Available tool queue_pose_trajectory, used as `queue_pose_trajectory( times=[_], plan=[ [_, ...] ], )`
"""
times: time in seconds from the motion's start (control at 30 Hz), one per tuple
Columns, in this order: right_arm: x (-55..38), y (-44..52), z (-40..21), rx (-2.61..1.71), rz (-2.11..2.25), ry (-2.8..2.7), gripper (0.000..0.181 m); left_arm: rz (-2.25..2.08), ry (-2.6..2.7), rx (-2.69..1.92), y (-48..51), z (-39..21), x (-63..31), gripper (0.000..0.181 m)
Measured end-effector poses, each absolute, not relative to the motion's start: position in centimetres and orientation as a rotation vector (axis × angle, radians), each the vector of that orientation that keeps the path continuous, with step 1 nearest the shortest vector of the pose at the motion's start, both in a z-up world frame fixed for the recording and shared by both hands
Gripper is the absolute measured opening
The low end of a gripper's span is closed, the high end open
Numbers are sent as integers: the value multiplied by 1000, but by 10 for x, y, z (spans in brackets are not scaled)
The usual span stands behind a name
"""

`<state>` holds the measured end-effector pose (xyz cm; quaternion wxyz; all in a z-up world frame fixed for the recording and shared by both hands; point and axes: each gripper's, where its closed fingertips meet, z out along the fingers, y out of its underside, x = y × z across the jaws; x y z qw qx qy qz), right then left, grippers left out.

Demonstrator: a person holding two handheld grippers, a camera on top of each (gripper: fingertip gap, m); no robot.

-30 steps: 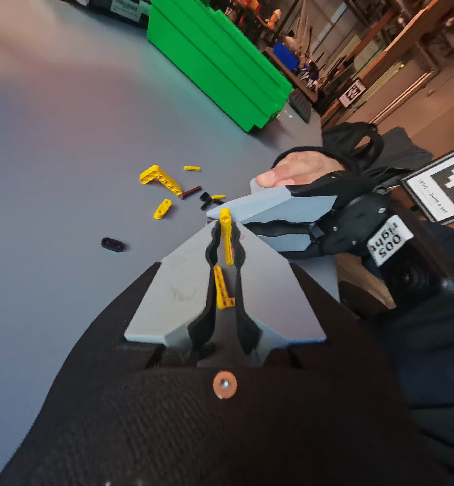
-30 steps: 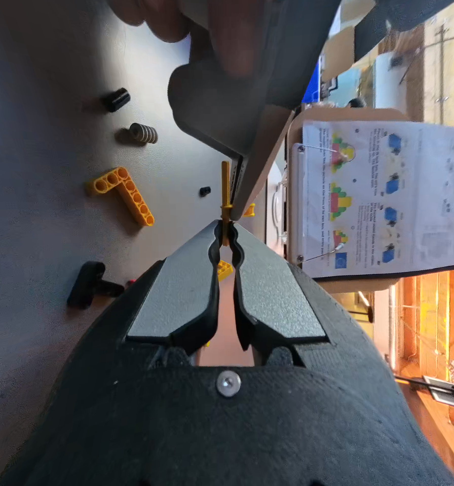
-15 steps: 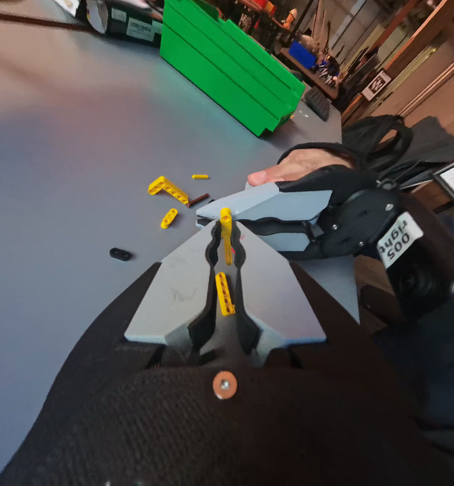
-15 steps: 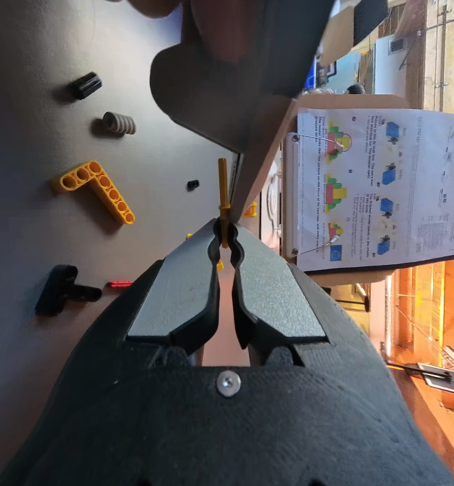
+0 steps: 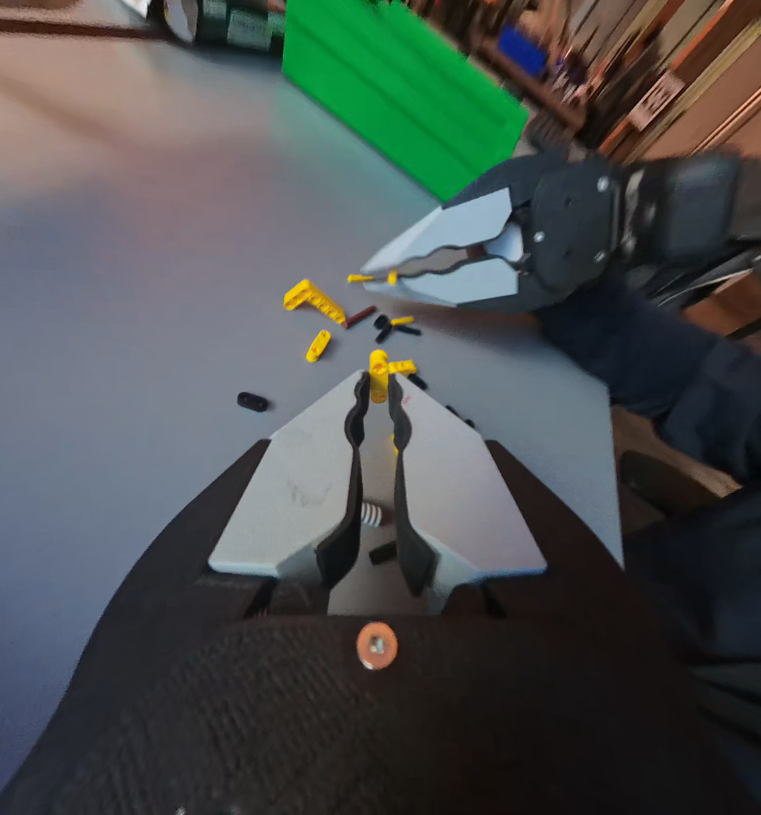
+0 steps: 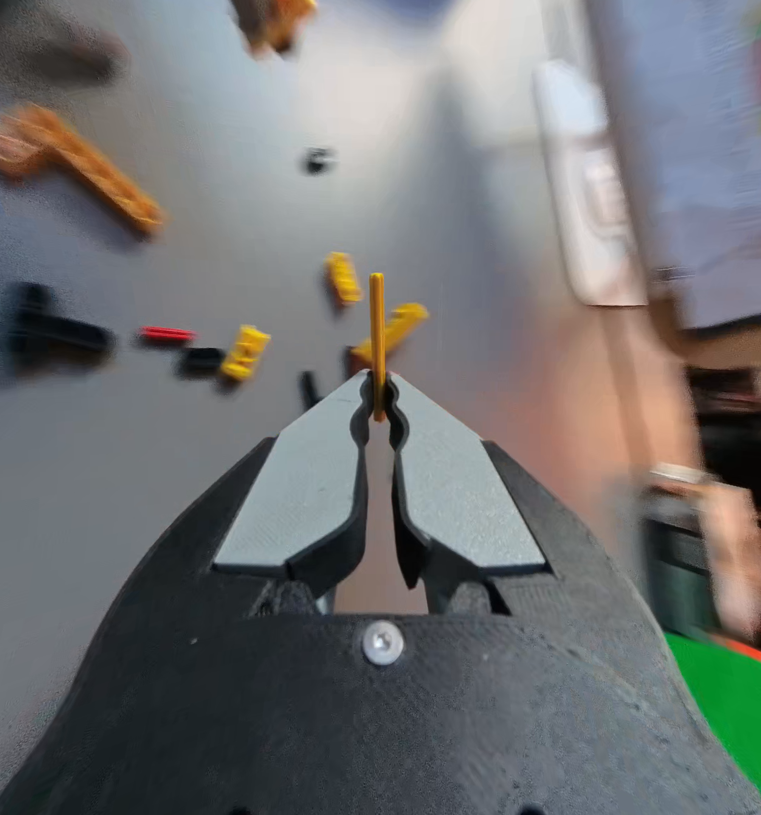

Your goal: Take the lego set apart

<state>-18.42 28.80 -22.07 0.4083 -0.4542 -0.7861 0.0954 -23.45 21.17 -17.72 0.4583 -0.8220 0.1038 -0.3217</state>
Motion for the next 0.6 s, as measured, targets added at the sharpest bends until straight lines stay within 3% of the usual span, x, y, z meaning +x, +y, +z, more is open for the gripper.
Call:
queue_pose_trajectory(
  times=[0.07, 0.13, 0.2, 0.3, 0.6],
  plan=[
    [-185, 275, -224, -1251, 421, -2001, 1, -777, 275, -2061, 214, -185, -227, 6],
    [-186, 263, -219, -1259, 561, -2013, 1, -784, 322, -2113, 213, -194, -216, 26],
    [-185, 254, -216, -1241, 648, -2030, 1, -723, 370, -2152, 213, -204, -211, 28],
    [-177, 252, -233, -1346, 654, -2102, 23, -632, 422, -2215, 213, -218, -214, 41],
    [-173, 260, -223, -1406, 776, -2036, 22, -576, 558, -2176, 206, -210, -215, 48]
  ],
)
